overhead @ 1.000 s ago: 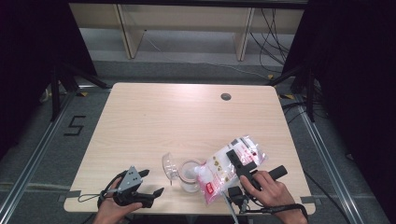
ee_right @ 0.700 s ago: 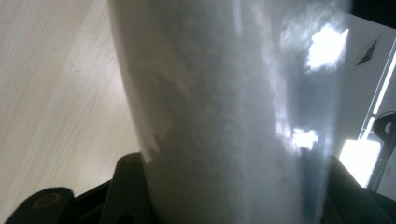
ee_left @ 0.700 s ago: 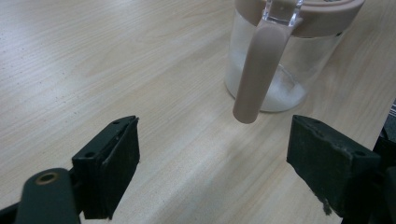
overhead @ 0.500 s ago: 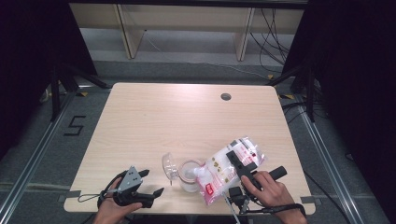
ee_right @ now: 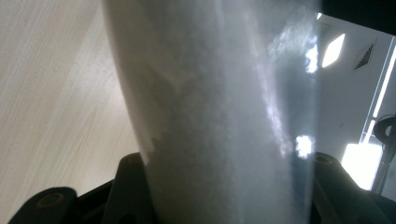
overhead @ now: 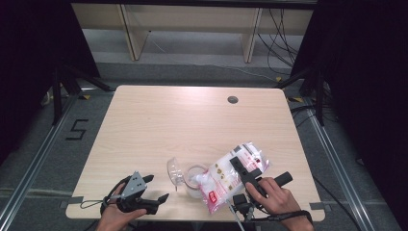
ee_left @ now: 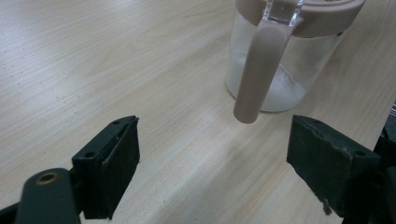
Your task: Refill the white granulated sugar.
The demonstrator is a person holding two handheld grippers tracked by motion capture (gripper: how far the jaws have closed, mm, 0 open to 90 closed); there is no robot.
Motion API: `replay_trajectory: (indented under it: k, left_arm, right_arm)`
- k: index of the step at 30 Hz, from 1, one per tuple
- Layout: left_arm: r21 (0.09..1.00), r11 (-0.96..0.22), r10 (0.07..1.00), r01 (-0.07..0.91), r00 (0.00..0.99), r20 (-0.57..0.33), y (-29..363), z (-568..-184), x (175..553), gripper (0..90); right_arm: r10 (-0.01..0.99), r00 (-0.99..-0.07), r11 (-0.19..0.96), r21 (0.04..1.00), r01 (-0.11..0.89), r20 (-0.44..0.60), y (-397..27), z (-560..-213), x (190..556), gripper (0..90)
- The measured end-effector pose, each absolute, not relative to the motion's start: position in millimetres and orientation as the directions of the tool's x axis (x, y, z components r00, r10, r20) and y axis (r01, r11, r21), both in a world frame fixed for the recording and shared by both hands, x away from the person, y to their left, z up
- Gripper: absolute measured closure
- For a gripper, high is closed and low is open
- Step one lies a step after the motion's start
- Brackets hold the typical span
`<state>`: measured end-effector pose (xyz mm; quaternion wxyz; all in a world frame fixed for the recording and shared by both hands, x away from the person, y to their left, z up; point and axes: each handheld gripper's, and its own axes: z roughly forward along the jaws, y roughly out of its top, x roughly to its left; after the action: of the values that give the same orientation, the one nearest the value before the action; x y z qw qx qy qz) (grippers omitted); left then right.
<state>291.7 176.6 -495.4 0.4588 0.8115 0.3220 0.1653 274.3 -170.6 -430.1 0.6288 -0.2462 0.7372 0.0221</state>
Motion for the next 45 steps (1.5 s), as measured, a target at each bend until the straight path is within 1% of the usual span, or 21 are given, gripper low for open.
replay_trajectory:
  k: [3,6,8,9,12,14,16,17,21,22,25,31,32,35,36,37,40,41,43,44,45]
  left_arm:
    - [0.85,-0.351,0.683,0.393,0.728,-0.054,175,-496,291,16.8]
    - [0.851,-0.354,0.685,0.388,0.727,-0.046,176,-496,290,16.8]
    - [0.853,-0.373,0.673,0.366,0.739,-0.022,177,-495,292,16.8]
    - [0.853,-0.349,0.686,0.389,0.725,-0.049,176,-496,291,16.8]
    - [0.853,-0.361,0.679,0.377,0.733,-0.036,177,-496,291,16.8]
    - [0.852,-0.371,0.674,0.37,0.738,-0.027,177,-496,291,16.8]
    - [0.853,-0.347,0.686,0.389,0.725,-0.052,175,-497,290,16.8]
    - [0.852,-0.349,0.69,0.391,0.722,-0.049,175,-496,290,16.8]
    - [0.849,-0.356,0.687,0.389,0.726,-0.045,176,-496,291,16.8]
    - [0.848,-0.361,0.688,0.388,0.724,-0.039,176,-496,291,16.8]
    - [0.849,-0.361,0.683,0.387,0.729,-0.043,176,-497,291,16.8]
    - [0.846,-0.363,0.682,0.39,0.73,-0.044,176,-496,291,16.8]
    - [0.846,-0.365,0.681,0.389,0.731,-0.042,176,-496,291,16.8]
    - [0.849,-0.361,0.682,0.386,0.73,-0.042,176,-497,291,16.8]
    - [0.849,-0.361,0.682,0.386,0.73,-0.042,176,-497,291,16.8]
    - [0.849,-0.361,0.682,0.386,0.73,-0.042,176,-497,291,16.8]
    - [0.847,-0.361,0.682,0.389,0.73,-0.044,176,-496,291,16.8]
    - [0.847,-0.362,0.682,0.39,0.73,-0.044,176,-496,291,16.8]
    - [0.855,-0.347,0.684,0.385,0.727,-0.05,175,-497,291,16.8]
    - [0.855,-0.347,0.684,0.385,0.727,-0.05,175,-497,291,16.8]
    - [0.855,-0.347,0.684,0.385,0.727,-0.05,175,-497,291,16.8]
  right_arm:
    - [-0.347,-0.068,0.864,-0.291,-0.412,-0.935,-169,-429,275,56.4]
    - [-0.327,-0.095,0.879,-0.266,-0.396,-0.94,-169,-431,274,56.5]
    - [-0.335,-0.081,0.873,-0.277,-0.401,-0.939,-168,-430,273,56.5]
    - [-0.334,-0.082,0.874,-0.276,-0.401,-0.939,-168,-430,273,56.6]
    - [-0.308,-0.099,0.888,-0.249,-0.387,-0.946,-169,-430,274,56.6]
    - [-0.347,-0.065,0.864,-0.292,-0.41,-0.936,-169,-428,276,56.7]
    - [-0.315,-0.092,0.886,-0.258,-0.384,-0.945,-170,-429,275,56.7]
    - [-0.338,-0.085,0.877,-0.281,-0.39,-0.937,-170,-428,276,56.7]
    - [-0.323,-0.082,0.88,-0.267,-0.393,-0.943,-169,-429,278,56.8]
    - [-0.362,-0.059,0.857,-0.307,-0.413,-0.93,-168,-426,280,56.8]
    - [-0.329,-0.085,0.877,-0.271,-0.397,-0.941,-169,-429,280,56.9]
    - [-0.354,-0.072,0.864,-0.296,-0.407,-0.933,-168,-427,286,57.0]
    - [-0.333,-0.1,0.882,-0.272,-0.384,-0.938,-169,-428,284,57.0]
    - [-0.317,-0.096,0.888,-0.259,-0.38,-0.944,-170,-427,286,57.1]
    - [-0.354,-0.081,0.872,-0.297,-0.39,-0.932,-169,-424,288,57.1]
    - [-0.326,-0.09,0.886,-0.271,-0.377,-0.941,-171,-426,287,57.2]
    - [-0.324,-0.095,0.889,-0.269,-0.37,-0.941,-175,-427,289,57.2]
    - [-0.353,-0.084,0.878,-0.298,-0.375,-0.932,-174,-423,289,57.3]
    - [-0.308,-0.102,0.9,-0.255,-0.355,-0.946,-177,-427,288,57.4]
    - [-0.341,-0.082,0.882,-0.288,-0.373,-0.937,-176,-425,289,57.4]
    - [-0.323,-0.095,0.894,-0.27,-0.358,-0.942,-178,-426,287,57.4]
